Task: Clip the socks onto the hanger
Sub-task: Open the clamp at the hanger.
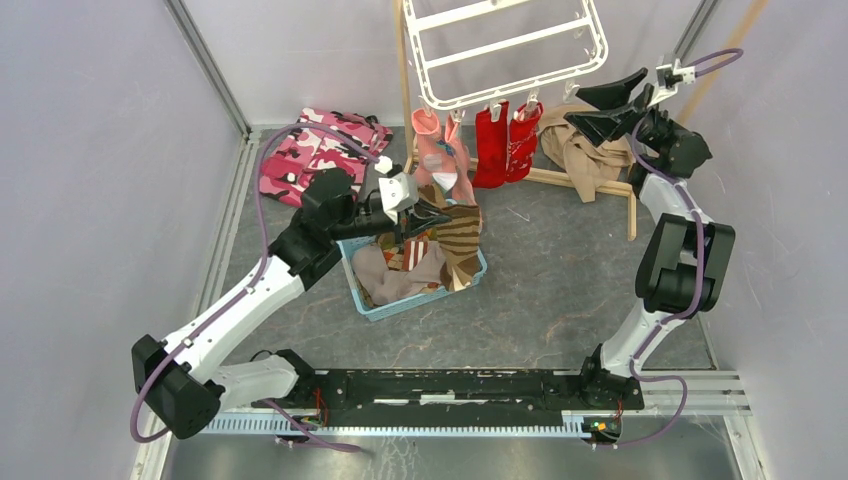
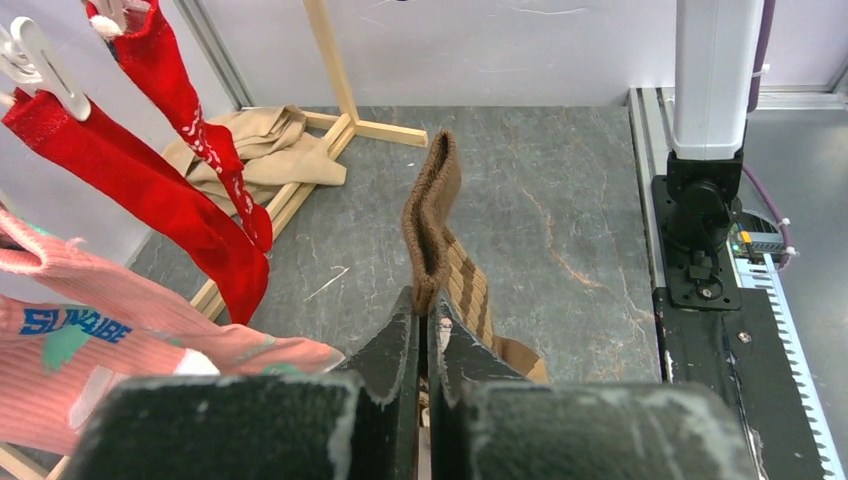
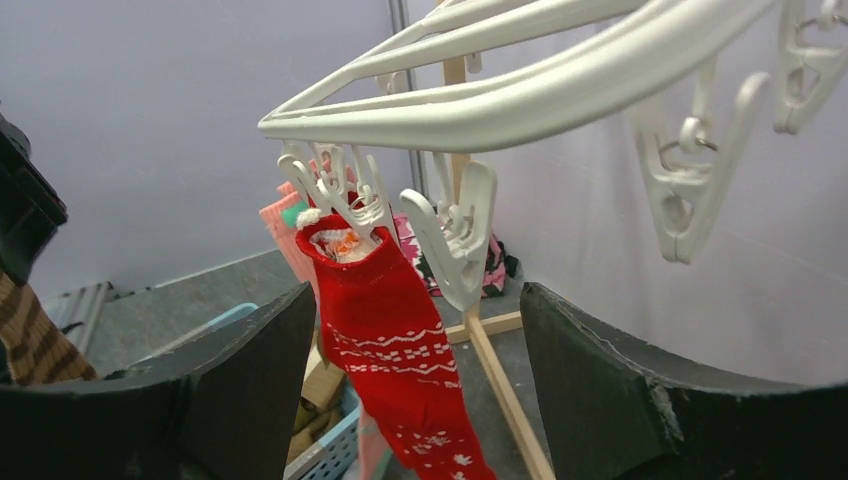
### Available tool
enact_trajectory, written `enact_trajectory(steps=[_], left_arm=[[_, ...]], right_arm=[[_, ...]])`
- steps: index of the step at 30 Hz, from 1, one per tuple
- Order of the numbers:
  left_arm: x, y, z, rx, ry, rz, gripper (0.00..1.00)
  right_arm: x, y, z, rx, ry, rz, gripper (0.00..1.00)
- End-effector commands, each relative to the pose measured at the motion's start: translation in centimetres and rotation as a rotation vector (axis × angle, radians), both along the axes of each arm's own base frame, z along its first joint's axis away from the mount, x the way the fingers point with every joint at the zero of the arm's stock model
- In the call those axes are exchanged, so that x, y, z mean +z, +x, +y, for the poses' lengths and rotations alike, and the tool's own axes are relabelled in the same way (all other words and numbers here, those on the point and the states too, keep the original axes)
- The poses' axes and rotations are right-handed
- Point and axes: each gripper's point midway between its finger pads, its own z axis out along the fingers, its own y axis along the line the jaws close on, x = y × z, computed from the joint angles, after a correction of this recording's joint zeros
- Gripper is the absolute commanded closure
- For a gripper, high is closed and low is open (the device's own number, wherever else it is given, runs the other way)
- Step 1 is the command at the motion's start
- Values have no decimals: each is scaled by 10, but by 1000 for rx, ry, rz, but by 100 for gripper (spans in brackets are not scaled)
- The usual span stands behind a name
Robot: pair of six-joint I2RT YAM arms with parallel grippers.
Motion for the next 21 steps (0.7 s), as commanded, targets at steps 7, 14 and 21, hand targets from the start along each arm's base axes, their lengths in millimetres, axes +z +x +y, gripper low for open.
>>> enact_trajectory(steps=[7,14,21], left_arm=[[27,15,-15,-45,-31,-51,98],[30,19,-24,-67,-43,-38,98],[31,22,-24,-58,-46,-36,98]], right_arm=[[44,-16,22,-39,-187,-499,18],[51,-2,27,-33,-170,-509,17],[47,3,34,-1,-169,-499,18]])
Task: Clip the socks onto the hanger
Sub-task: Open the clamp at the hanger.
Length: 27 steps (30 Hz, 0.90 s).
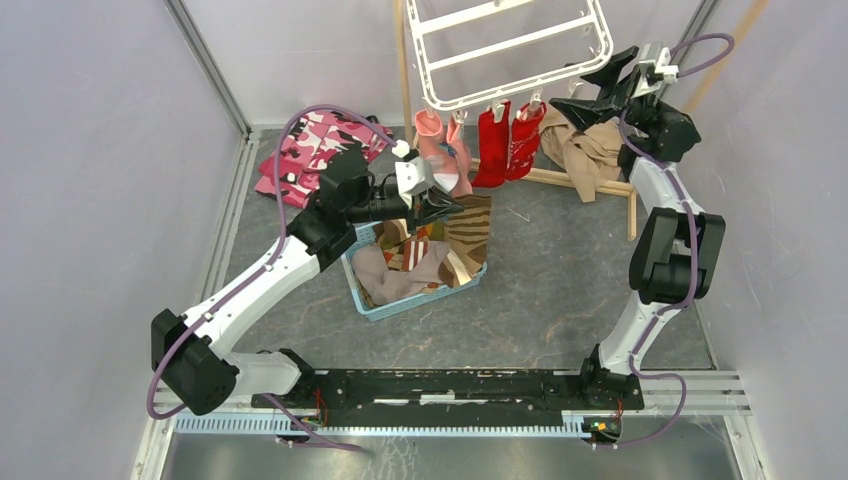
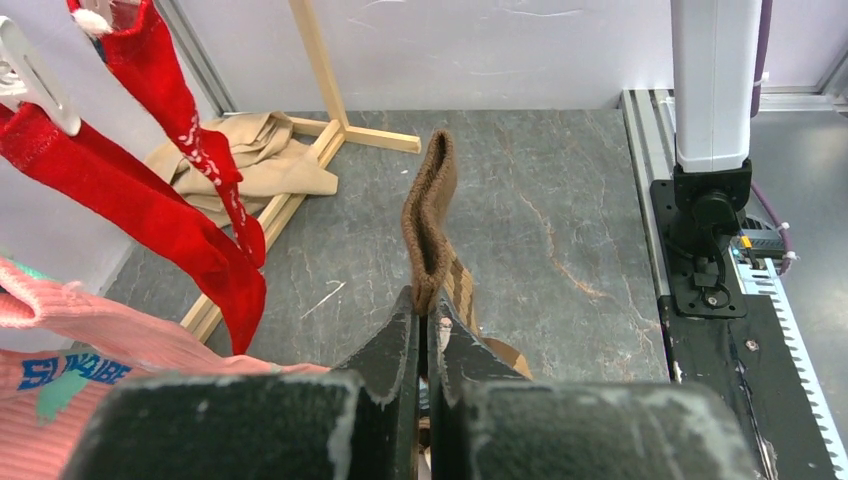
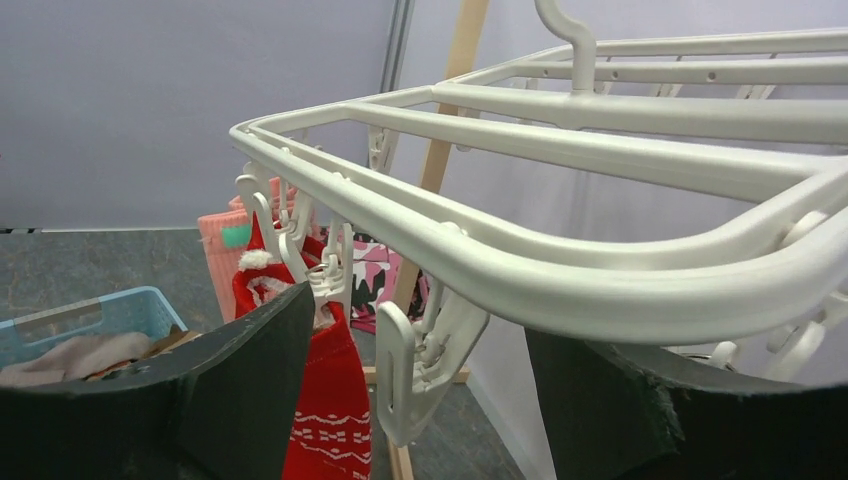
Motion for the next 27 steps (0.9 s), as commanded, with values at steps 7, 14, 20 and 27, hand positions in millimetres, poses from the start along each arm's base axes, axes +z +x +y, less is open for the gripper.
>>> enact_trajectory(steps=[7,14,20,27], left_arm=[[32,1,-3,-16,-68,-51,98],[32,2,-6,-28,-73,-46,98],[31,0,-5,-30,-73,-44,98],[31,-1,-5,-32,-73,-45,98]], right_arm=[[10,-18,8,43,-38,-134,21],[11,-25,10,55,-40,-124,23],[12,-30,11,70,-36,-125,23],[16,-37,13,75,-34,-128,25]])
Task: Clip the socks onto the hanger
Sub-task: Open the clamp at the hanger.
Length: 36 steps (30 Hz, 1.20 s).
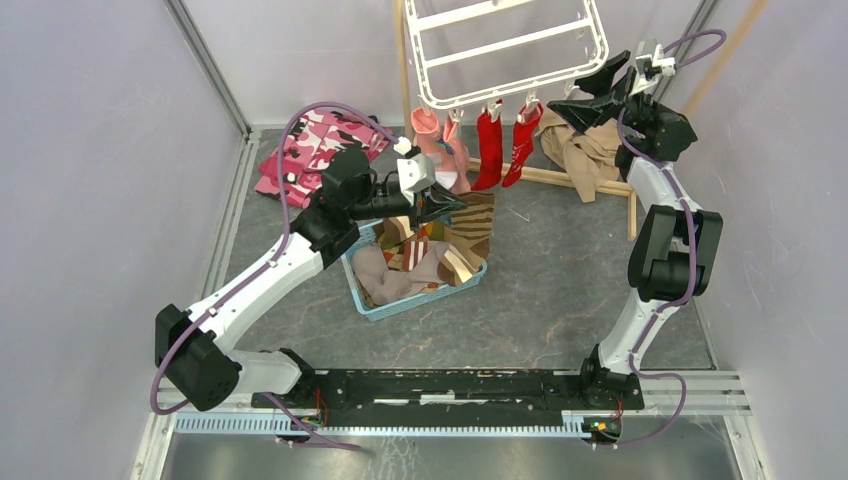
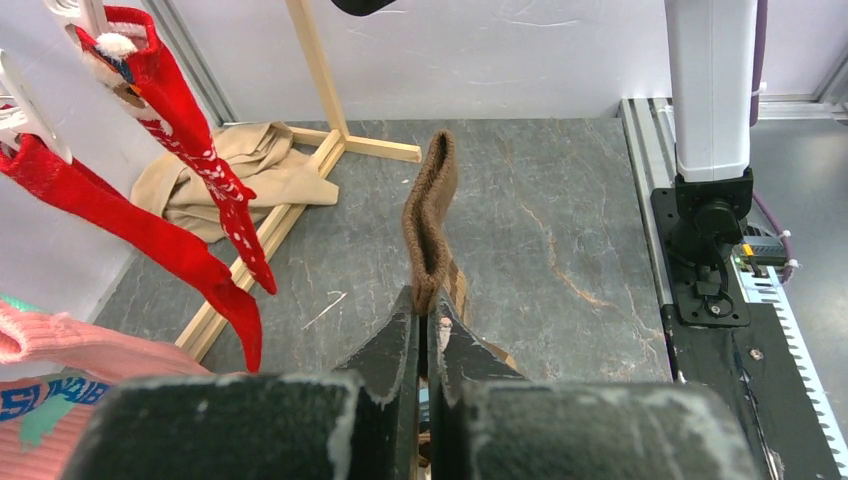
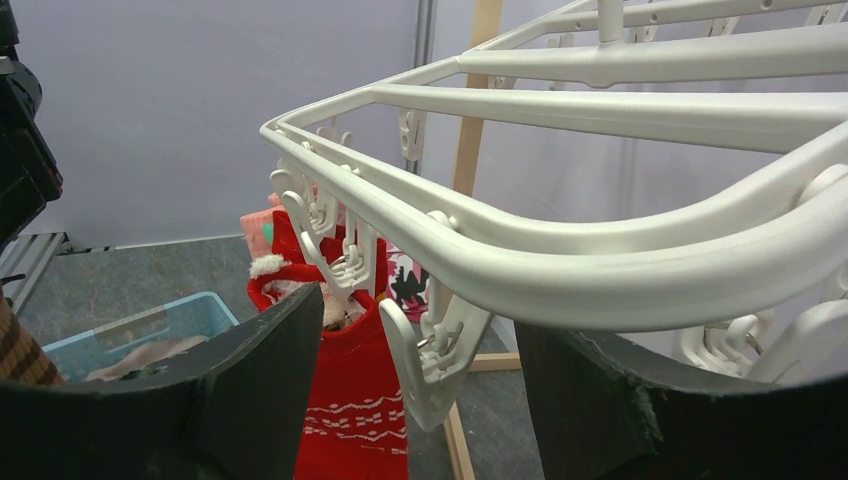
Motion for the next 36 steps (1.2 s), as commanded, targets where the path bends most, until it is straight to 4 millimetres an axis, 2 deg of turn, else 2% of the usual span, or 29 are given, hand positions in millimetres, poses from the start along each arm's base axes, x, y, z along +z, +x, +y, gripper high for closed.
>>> enact_trajectory(steps=[1,17,36], left_arm=[[27,-6,1,-29,-54,-40,98],[25,-9,3,-33,-52,-37,98],[23,-13,5,-40,-42,-41,98]], right_arm=[[32,-38,7,16,-51,-273,25],[35,-50,10,37,-42,-270,28],[31,-52,7,33,-37,-257,30]])
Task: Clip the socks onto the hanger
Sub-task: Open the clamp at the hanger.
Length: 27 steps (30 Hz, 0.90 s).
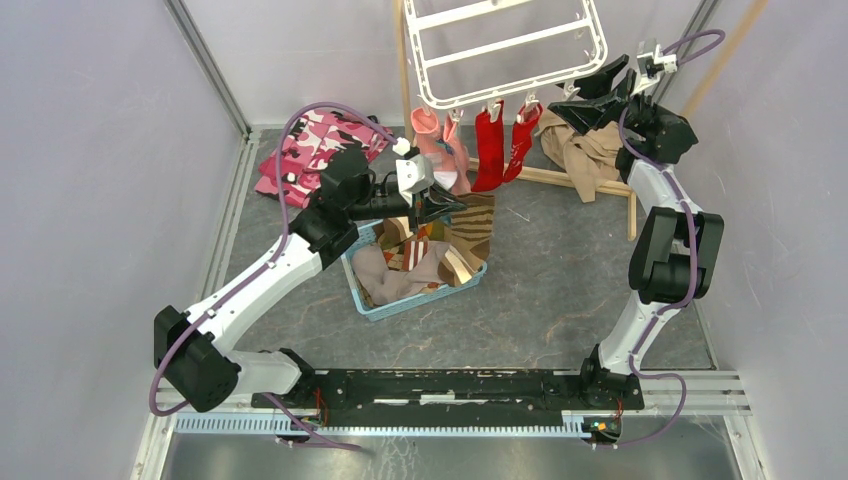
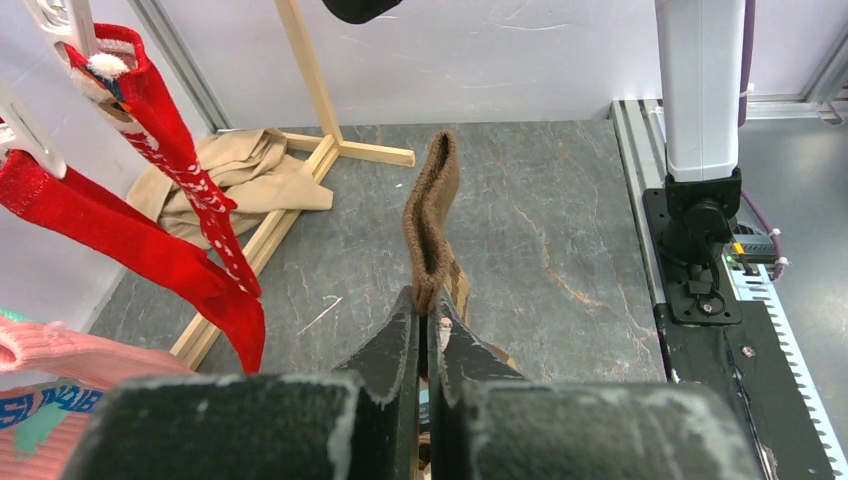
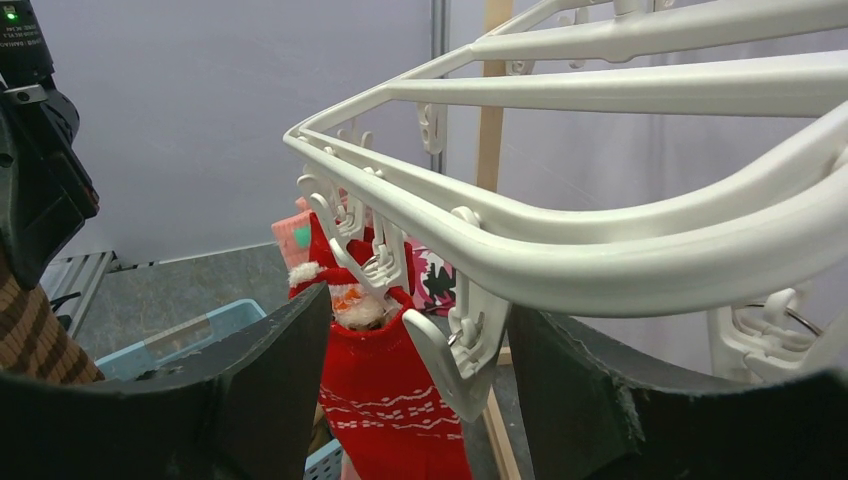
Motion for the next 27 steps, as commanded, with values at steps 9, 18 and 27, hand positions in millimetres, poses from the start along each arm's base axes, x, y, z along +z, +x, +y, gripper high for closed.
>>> enact_trajectory(steps=[9,18,27], left_arm=[[20,-8,3,-26,-33,-38,98],[19,-8,4,-31,-24,-42,98],[20,-8,3,-34,-21,-44,98]], right_arm=[[37,-47,6,7,-51,-353,31],[41,-44,5,7,-19,-362,28],[49,-40,3,4,7,-385,22]])
